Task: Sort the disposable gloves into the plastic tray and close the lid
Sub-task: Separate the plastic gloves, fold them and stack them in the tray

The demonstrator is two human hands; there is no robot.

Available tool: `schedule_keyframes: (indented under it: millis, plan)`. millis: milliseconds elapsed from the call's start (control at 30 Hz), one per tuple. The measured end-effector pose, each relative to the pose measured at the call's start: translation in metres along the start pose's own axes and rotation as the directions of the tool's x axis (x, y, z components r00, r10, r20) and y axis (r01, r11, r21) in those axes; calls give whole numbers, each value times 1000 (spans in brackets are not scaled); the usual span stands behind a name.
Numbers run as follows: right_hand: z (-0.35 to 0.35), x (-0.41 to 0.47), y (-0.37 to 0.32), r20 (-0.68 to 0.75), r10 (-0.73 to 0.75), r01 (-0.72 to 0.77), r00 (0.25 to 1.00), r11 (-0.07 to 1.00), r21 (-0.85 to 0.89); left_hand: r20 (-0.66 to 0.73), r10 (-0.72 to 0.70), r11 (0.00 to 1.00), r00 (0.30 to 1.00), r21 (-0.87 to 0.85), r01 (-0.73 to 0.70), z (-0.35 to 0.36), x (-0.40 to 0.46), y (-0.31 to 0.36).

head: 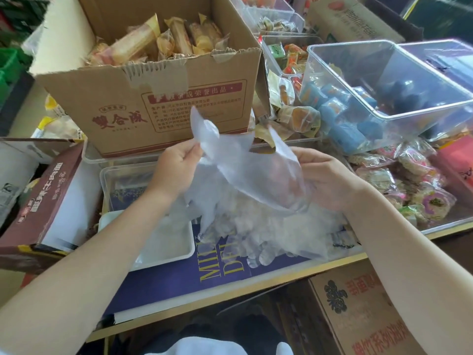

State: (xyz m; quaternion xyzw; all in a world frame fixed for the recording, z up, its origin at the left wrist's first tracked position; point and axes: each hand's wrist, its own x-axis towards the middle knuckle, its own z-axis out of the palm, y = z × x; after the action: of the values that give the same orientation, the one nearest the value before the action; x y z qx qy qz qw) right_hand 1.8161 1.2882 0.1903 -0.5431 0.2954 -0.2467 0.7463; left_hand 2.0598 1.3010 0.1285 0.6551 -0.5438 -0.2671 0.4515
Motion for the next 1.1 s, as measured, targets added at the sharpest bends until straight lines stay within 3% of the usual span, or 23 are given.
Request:
schedule_keyframes:
  millis: [100, 200, 300, 433, 533, 667, 733, 833, 900, 967, 1033, 1100]
  plan:
    - [7, 8, -2, -71, 19, -20, 997, 1000, -22, 10, 18, 998, 1000, -58, -18, 0, 8, 5]
    - [10, 10, 3, -57, 4, -19, 998, 967, -255, -60, -97, 987, 993, -137, 88, -4, 20, -1]
    - [13, 8, 1, 72, -23, 52, 997, 899, -434, 128, -232, 932, 964, -256, 258, -8, 22, -5]
    - [17, 17, -1, 176, 159, -37, 971, 834, -551, 370, -145, 961, 918, -168, 219, -5, 16, -3]
    - [15, 35, 9, 40, 123, -70, 992, 771, -633, 468, -121, 941, 876, -227, 251, -3, 10, 4]
    - [11, 54, 23, -360, -23, -271, 932, 616, -740, 511, -136, 900, 849, -295, 321, 4, -3, 7]
    - [8, 57, 29, -385, -117, -258, 915, 566, -783, 558, -146, 869, 817, -323, 376, 6, -8, 5]
    - [9, 57, 31, -313, -154, -186, 937, 537, -823, 575, -233, 853, 784, -267, 449, 5, -12, 4]
    - [9, 58, 32, -293, -95, -212, 951, 489, -846, 544, -258, 867, 798, -234, 440, 6, -11, -1]
    - [3, 56, 32, -380, -40, -337, 924, 385, -859, 415, -241, 927, 878, -171, 335, 8, -8, -7]
    - [-7, 51, 35, -555, -33, -515, 831, 329, -792, 95, -205, 972, 974, -93, 214, 6, -7, -9]
    - [-11, 44, 39, -697, -39, -600, 716, 475, -644, -197, -49, 999, 979, -20, 46, 1, -10, -10]
